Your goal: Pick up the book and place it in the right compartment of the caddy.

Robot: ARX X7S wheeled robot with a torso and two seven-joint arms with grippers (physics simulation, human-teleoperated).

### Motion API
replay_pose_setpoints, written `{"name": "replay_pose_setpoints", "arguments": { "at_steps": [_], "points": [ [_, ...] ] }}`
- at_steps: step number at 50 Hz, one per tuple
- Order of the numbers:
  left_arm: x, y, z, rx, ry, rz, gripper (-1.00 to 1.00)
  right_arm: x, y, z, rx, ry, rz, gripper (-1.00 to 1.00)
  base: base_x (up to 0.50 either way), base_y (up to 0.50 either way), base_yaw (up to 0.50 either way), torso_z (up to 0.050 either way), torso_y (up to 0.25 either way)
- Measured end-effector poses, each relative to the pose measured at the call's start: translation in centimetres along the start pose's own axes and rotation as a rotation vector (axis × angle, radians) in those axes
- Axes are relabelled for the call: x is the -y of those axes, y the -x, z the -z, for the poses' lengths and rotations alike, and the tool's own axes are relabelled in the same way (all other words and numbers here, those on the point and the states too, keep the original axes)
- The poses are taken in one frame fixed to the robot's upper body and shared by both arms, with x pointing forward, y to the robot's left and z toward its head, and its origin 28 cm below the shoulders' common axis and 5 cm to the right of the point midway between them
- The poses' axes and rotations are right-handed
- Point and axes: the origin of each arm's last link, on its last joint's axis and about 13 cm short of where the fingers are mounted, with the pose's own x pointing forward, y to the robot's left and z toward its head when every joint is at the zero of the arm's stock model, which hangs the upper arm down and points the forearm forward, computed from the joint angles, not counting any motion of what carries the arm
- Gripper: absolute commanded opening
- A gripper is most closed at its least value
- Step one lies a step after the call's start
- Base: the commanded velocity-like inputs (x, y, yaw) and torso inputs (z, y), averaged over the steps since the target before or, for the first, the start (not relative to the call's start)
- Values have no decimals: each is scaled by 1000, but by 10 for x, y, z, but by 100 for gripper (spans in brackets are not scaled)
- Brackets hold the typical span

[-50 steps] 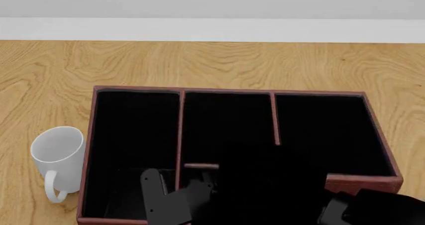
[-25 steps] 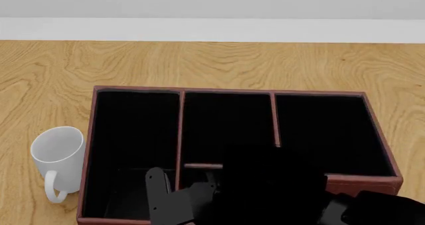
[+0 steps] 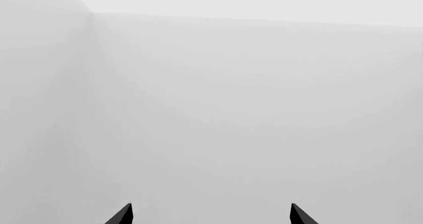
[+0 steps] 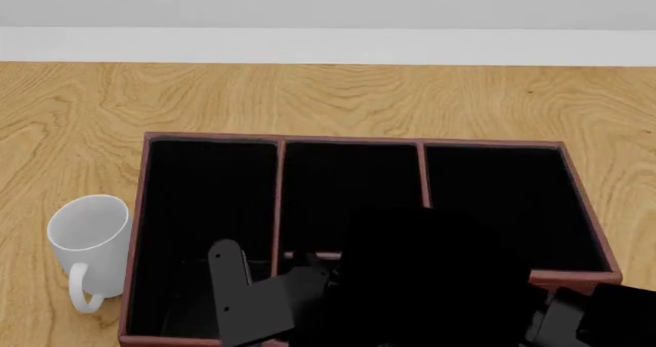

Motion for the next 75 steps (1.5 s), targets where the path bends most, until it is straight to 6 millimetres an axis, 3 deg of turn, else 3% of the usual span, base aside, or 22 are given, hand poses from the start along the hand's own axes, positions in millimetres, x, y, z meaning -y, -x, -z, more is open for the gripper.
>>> {"name": "replay_pose_setpoints", "arguments": {
  "at_steps": [21,54,62,75],
  "points": [
    [0,0,-4,10,-5,2,100,-18,33,-18,123,51,34,-100,0,0,0,0,0],
    [-2,2,-8,20,-6,-9,100,-56,122,-39,299,118,377,-100,0,0,0,0,1],
    [-2,3,-10,25,-3,-9,100,-56,151,-44,298,115,476,-100,0,0,0,0,0],
    [-2,3,-13,38,8,-8,100,-45,214,-51,221,50,626,-100,0,0,0,0,1]
  ]
}}
